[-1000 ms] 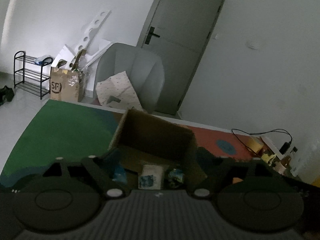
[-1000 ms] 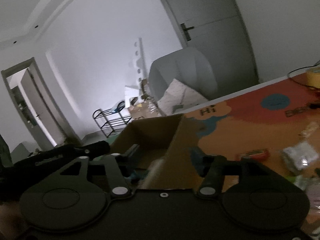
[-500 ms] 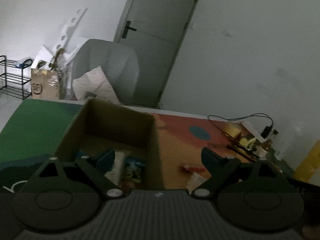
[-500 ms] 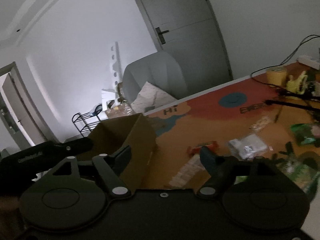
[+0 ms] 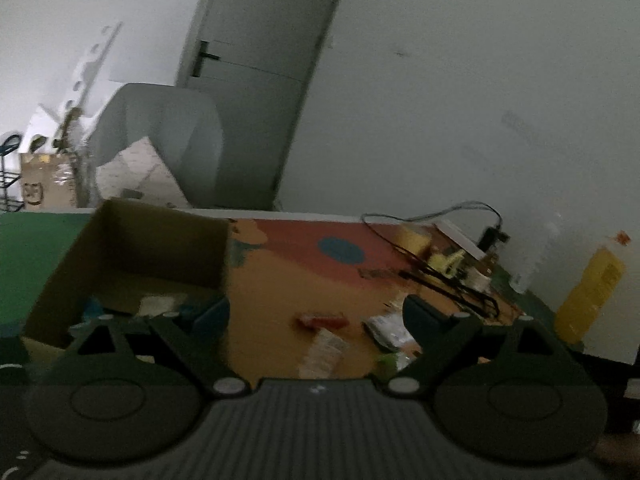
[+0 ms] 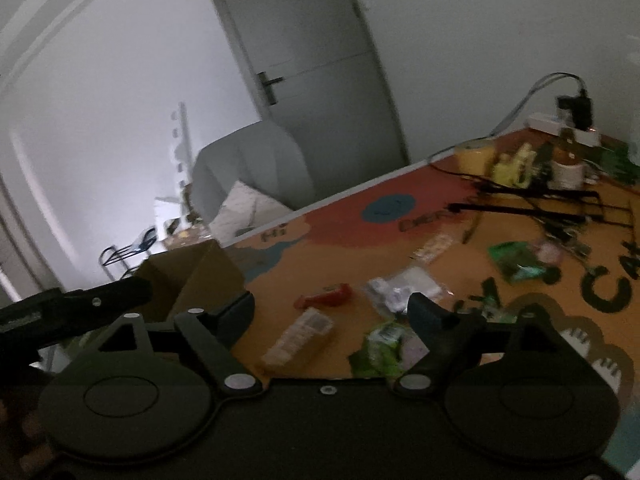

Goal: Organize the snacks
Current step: 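Move both grippers back over the snack pile, then grasp the cream biscuit bar with the left gripper while the right gripper grasps the green-white printed packet, then carry both packets into the cardboard box and open both grippers, then move both grippers back over the snack pile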

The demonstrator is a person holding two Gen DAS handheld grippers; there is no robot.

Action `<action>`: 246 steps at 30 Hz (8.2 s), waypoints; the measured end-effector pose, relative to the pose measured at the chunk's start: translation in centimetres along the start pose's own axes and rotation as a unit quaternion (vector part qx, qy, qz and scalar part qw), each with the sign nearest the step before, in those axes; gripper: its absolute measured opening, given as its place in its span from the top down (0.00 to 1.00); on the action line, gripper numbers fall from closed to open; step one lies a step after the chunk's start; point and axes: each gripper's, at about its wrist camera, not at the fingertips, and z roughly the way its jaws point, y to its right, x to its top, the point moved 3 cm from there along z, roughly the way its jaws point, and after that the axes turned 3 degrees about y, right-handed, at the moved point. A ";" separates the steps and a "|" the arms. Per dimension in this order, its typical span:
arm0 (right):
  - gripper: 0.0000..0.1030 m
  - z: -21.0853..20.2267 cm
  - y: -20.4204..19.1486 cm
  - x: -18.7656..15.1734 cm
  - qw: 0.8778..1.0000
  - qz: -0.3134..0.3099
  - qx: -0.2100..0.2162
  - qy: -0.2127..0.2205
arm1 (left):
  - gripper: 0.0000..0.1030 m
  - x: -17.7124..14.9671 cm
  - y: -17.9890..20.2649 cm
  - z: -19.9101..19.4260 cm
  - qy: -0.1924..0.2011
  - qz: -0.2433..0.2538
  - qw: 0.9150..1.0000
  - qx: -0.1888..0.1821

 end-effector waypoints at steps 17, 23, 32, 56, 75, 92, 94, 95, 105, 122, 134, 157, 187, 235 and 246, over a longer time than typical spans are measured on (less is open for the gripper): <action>0.13 0.0 5.3 -2.9 0.996 -0.016 -0.083 -0.002 | 0.10 -3.2 4.0 4.0 -0.030 0.040 0.999 -0.009; 0.13 0.4 6.9 -3.9 0.995 -0.014 -0.101 -0.009 | 0.11 -4.5 4.9 5.6 -0.046 0.044 0.998 -0.006; 0.13 1.0 8.5 -4.9 0.994 -0.016 -0.109 -0.016 | 0.13 -6.0 5.2 8.2 -0.068 0.049 0.996 0.007; 0.18 5.7 11.1 -2.3 0.997 -0.015 -0.073 0.000 | 0.33 -7.3 2.5 14.0 -0.100 0.042 0.993 0.045; 0.41 5.5 9.4 -4.9 0.993 -0.064 -0.083 -0.046 | 0.68 -8.8 2.8 13.0 -0.114 0.070 0.990 0.047; 0.55 3.2 7.9 -4.1 0.996 -0.039 -0.071 -0.026 | 0.68 -6.6 3.4 9.4 -0.082 0.062 0.994 0.029; 0.55 3.1 7.3 -3.8 0.997 -0.039 -0.066 -0.021 | 0.68 -6.2 3.4 8.8 -0.075 0.059 0.995 0.027; 0.55 3.1 7.0 -3.7 0.997 -0.040 -0.063 -0.019 | 0.68 -5.9 3.3 8.5 -0.071 0.058 0.995 0.026; 0.55 3.1 3.5 -2.3 0.998 -0.048 -0.034 0.004 | 0.68 -3.7 2.6 6.2 -0.037 0.050 0.998 0.026; 0.55 4.3 -1.9 -1.0 0.998 -0.065 0.007 0.017 | 0.68 -0.4 -0.9 3.2 0.001 0.042 0.998 0.054; 0.55 5.7 -7.2 -0.3 0.995 -0.088 0.051 0.019 | 0.68 1.8 -5.1 0.9 0.029 0.023 0.995 0.091; 0.55 8.8 -14.3 -0.3 0.990 -0.114 0.086 0.003 | 0.58 2.1 -12.8 1.4 0.014 -0.027 0.991 0.132; 0.18 6.1 -10.0 0.3 0.994 -0.059 0.090 0.007 | 0.06 1.6 -8.8 -0.1 0.016 -0.029 0.990 0.135; 0.13 -0.7 6.8 -2.2 1.000 -0.009 -0.028 -0.007 | 0.06 -3.2 5.2 5.0 -0.042 0.040 0.998 0.000; 0.19 0.9 8.2 -4.2 0.999 0.001 -0.034 -0.037 | 0.15 -5.3 5.9 7.9 -0.068 0.041 0.997 -0.017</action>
